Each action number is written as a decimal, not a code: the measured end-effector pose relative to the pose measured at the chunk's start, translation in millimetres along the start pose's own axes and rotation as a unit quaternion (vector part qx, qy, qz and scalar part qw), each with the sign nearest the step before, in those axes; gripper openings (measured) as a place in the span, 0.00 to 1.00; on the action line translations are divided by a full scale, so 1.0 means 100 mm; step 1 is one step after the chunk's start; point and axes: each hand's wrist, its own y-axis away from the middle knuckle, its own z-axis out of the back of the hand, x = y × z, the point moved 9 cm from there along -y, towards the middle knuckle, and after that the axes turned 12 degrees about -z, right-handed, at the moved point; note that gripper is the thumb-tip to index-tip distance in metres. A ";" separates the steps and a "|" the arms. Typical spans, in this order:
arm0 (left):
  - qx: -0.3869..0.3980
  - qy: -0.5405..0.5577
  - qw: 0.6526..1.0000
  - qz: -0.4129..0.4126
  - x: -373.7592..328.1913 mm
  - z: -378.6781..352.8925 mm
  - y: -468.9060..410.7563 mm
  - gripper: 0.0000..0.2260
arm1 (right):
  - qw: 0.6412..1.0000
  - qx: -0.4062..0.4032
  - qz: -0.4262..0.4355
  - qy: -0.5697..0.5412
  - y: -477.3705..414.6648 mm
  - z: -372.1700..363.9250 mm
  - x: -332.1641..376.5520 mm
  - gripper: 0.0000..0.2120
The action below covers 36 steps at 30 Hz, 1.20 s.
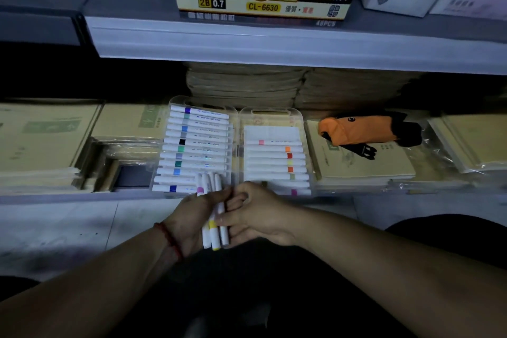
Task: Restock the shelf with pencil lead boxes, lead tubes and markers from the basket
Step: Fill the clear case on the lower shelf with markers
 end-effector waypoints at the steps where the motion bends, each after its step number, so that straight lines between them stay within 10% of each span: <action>1: 0.000 -0.004 1.000 0.002 0.01 0.02 0.00 0.16 | 1.000 -0.006 -0.008 -0.012 -0.01 0.05 -0.02 0.16; 10: -0.036 -0.014 0.999 -0.021 -0.10 0.07 0.03 0.13 | 0.985 -0.053 0.026 0.165 0.01 0.42 0.25 0.12; 25: -0.073 -0.205 0.972 -0.085 -0.36 0.25 0.09 0.12 | 0.826 -0.308 0.219 0.418 -0.04 0.92 0.54 0.05; 30: -0.047 -0.417 0.881 -0.219 -0.89 0.11 0.17 0.10 | 0.793 -0.346 0.244 0.437 -0.02 0.94 0.56 0.08; 36: 0.031 -0.701 0.612 -0.364 -1.21 -0.37 0.00 0.09 | 0.793 -0.364 0.229 0.432 -0.02 1.07 0.56 0.10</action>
